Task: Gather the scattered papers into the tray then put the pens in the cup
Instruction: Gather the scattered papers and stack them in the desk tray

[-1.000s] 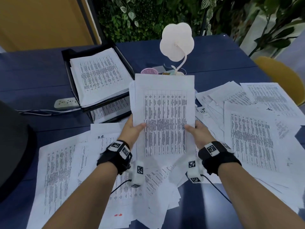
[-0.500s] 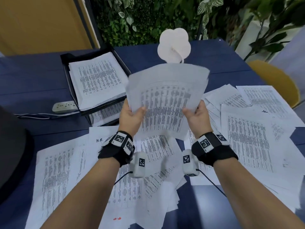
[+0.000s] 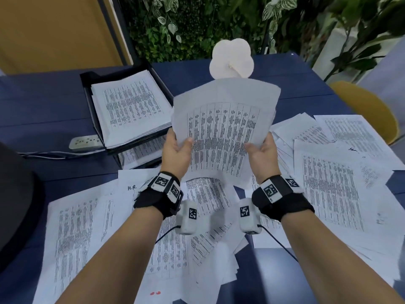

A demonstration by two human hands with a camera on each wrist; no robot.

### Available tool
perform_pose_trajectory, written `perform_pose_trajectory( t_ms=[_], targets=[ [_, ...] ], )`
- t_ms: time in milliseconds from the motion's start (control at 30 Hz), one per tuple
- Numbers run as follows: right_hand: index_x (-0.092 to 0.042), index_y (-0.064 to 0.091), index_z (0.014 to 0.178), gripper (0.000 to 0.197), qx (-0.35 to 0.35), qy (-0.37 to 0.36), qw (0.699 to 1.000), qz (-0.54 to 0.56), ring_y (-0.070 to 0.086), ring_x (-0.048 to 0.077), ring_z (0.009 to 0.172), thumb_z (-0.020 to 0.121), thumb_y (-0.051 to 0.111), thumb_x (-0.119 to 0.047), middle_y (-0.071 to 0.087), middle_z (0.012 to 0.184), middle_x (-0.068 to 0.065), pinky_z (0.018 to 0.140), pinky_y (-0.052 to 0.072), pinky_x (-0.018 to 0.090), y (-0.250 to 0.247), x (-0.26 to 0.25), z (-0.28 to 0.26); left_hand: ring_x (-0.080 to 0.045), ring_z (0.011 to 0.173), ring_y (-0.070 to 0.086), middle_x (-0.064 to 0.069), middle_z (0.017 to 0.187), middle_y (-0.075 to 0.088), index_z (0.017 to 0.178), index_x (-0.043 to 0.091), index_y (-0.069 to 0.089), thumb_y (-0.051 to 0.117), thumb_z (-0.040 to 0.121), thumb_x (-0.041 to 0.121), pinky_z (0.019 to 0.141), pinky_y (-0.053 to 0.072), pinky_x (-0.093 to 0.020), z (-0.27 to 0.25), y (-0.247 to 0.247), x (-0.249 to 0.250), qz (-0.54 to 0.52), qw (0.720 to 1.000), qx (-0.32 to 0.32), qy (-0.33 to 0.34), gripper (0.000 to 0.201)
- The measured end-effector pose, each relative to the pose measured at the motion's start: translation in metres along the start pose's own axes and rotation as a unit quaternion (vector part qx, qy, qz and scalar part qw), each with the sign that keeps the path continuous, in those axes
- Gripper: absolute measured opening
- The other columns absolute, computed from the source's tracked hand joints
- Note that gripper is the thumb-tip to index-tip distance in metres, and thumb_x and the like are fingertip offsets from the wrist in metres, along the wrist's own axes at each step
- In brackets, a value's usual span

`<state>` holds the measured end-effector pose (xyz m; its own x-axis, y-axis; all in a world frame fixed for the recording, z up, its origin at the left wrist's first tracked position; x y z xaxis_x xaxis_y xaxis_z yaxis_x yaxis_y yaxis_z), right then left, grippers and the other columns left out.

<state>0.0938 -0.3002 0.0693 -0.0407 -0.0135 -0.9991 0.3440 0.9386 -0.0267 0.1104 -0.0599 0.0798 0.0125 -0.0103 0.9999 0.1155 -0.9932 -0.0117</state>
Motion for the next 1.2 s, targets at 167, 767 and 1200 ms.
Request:
perform_pose_trajectory(
  t_ms=[167,767,1200],
  targets=[
    [-0.017,0.046,0.125,0.043,-0.005,0.015,1.000,0.000,0.061,0.013,0.103,0.088,0.052,0.004,0.063,0.111,-0.005,0.096,0.048,0.033,-0.002,0.007,-0.001,-0.009,0.104,0.063,-0.001,0.115,0.065,0.126,0.008,0.047,0.066,0.086,0.008,0.095,0.050,-0.031,0.004,-0.006,-0.012,0.001,1.000,0.007,-0.020,0.044],
    [-0.010,0.061,0.103,0.014,-0.023,0.157,0.958,0.239,0.067,0.025,0.090,0.089,0.060,-0.007,0.070,0.100,0.011,0.082,0.057,0.038,-0.016,0.054,-0.011,-0.023,0.122,0.049,-0.005,0.133,0.054,0.140,0.017,0.032,0.073,0.081,0.027,0.101,0.040,-0.047,0.012,-0.031,-0.037,-0.211,0.961,0.069,-0.168,0.072],
    [-0.021,0.056,0.084,0.021,0.078,0.025,0.992,0.093,0.062,-0.005,0.064,0.093,0.054,-0.002,0.062,0.082,-0.006,0.060,0.050,0.015,-0.048,0.011,0.005,-0.024,0.120,0.055,-0.002,0.128,0.061,0.128,0.024,0.054,0.063,0.083,0.046,0.103,0.039,-0.052,0.010,-0.053,-0.022,-0.112,0.984,0.007,-0.142,0.051]
  ],
)
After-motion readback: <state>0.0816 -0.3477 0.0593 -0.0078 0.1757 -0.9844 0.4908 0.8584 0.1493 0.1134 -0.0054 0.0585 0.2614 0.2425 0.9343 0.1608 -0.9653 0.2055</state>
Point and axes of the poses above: each hand's wrist, its own z-axis towards the middle knuckle, its own y-axis out of the palm, x = y × z, the point moved 10 cm from there along z, towards the middle knuckle
